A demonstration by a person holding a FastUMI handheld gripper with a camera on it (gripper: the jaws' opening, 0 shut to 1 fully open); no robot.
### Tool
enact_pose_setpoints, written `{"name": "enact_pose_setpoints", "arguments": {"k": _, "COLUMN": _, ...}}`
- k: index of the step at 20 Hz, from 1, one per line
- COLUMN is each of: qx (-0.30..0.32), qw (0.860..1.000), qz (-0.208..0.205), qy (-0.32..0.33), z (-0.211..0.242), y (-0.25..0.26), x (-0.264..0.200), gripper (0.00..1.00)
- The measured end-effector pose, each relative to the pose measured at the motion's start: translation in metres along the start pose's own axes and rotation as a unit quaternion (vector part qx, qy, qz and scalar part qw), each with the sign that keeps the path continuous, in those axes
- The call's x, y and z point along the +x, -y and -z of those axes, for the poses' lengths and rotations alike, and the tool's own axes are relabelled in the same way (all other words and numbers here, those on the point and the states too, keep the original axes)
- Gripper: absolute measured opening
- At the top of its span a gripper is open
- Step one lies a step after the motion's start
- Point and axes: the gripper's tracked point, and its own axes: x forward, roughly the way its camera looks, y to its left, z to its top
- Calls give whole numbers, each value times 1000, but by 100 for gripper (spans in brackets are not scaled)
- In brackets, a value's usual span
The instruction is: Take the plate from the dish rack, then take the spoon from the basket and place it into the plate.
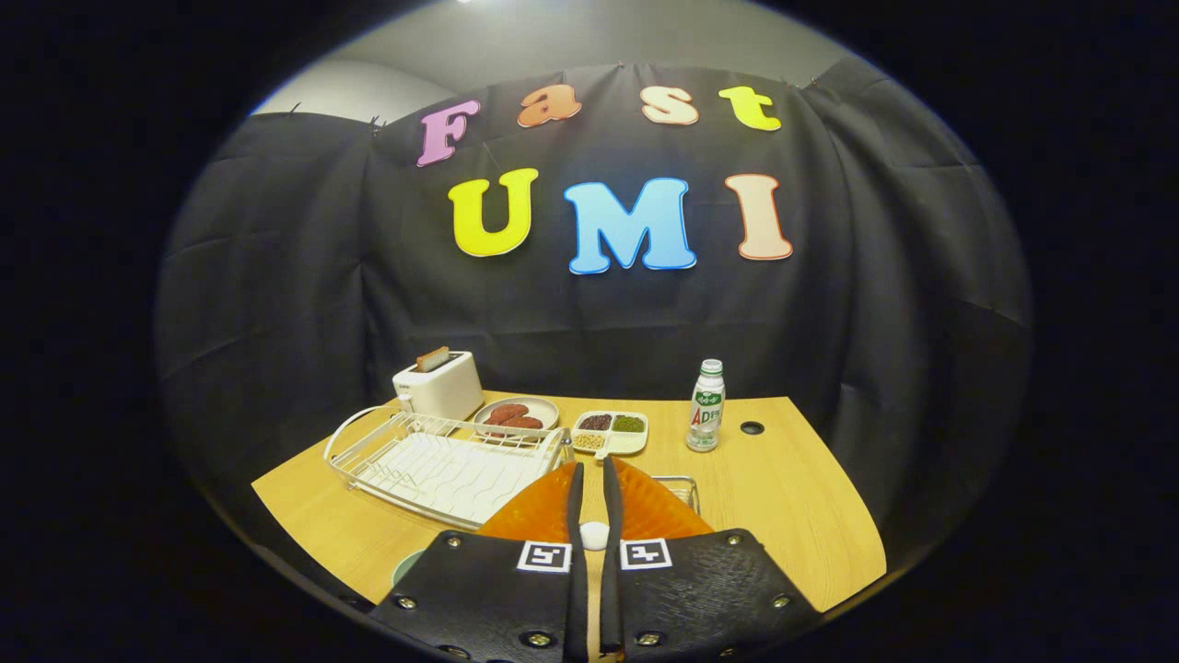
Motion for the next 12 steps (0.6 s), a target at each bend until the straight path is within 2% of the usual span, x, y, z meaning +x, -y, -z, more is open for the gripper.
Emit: {"name": "enact_pose_setpoints", "arguments": {"k": 12, "qx": -28, "qw": 995, "qz": -54, "qy": -74, "z": 50, "y": -75, "x": 22, "gripper": 5}}
